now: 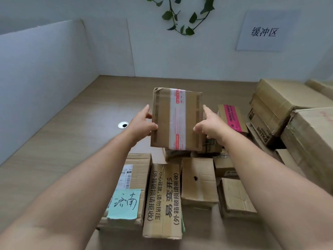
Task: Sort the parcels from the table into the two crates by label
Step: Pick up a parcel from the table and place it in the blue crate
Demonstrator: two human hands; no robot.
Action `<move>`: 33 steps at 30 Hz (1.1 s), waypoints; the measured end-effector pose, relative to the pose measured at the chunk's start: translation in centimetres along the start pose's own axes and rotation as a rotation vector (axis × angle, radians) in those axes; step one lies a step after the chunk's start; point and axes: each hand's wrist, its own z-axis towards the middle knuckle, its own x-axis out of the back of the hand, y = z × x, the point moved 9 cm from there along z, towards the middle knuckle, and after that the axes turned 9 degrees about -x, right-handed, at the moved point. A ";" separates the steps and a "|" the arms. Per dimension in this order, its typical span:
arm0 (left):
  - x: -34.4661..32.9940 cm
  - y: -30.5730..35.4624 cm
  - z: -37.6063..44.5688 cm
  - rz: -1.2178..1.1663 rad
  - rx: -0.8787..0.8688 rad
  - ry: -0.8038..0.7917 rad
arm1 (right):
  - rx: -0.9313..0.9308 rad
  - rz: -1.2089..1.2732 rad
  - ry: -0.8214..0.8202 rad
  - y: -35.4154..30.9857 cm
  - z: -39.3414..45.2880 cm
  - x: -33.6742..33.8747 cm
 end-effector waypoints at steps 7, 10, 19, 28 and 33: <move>0.6 0.7 -6.9 -0.279 0.075 0.039 | -0.010 0.464 -0.215 1.4 -5.7 0.2; 0.7 -0.2 -9.7 -0.449 0.159 0.096 | -0.116 0.598 -0.254 3.2 -7.2 -0.2; -1.7 -0.8 -15.6 -0.454 0.242 0.045 | -0.044 0.627 -0.357 5.2 -11.3 -2.3; -2.5 -0.1 -19.8 -0.573 0.085 0.005 | 0.104 0.570 -0.504 6.2 -15.1 -4.4; -2.0 -0.6 -21.5 -0.506 0.029 0.012 | 0.145 0.496 -0.562 7.0 -16.2 -5.6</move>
